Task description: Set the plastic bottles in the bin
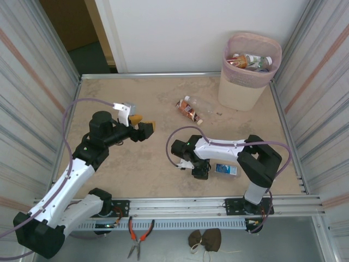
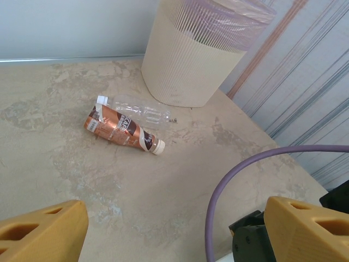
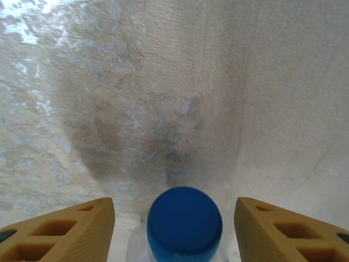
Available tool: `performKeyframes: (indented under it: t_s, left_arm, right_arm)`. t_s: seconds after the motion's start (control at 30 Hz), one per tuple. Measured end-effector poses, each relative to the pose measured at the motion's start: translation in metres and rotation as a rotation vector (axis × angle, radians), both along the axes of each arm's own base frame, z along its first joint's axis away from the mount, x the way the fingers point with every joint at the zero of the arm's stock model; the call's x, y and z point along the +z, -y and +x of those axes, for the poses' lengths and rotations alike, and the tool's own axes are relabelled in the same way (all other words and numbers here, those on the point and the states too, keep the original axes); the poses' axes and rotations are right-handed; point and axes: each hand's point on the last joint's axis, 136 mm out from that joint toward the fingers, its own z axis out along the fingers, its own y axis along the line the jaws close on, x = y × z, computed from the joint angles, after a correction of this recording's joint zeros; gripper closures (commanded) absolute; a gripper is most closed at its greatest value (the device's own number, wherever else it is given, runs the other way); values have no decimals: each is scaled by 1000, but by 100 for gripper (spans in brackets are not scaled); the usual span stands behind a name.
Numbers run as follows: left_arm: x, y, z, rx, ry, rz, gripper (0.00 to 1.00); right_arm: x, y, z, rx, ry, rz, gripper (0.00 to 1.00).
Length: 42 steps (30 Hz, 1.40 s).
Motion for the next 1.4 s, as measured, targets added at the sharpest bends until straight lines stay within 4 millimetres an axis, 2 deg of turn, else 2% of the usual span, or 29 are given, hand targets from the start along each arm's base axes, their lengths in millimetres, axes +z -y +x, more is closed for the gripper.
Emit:
performKeyframes:
  t_s: [0.17,0.5,0.83,1.03,1.23,1.4]
  left_arm:
    - [0,0,-1,0,-7,3,16]
    - [1,0,-1,0,-4,2,16]
    - [1,1,-1,-7,-5,0,16]
    - [2,1,-1,-7,-5,0,16]
    - [2,1,-1,-7,-5,0,16]
    - [2,1,-1,-6,-5,-1,16]
  right_arm:
    - [-9,1,2,-7,-7,-15,47]
    - [-10,2,3,-12,-7,-14,55]
    - [-10,2,3,-12,-7,-15,73]
    - [-9,2,3,-12,-7,-14,77]
    - [9,-7,7,-40,4,76,79]
    - [43,-23,18,-108,19,258,82]
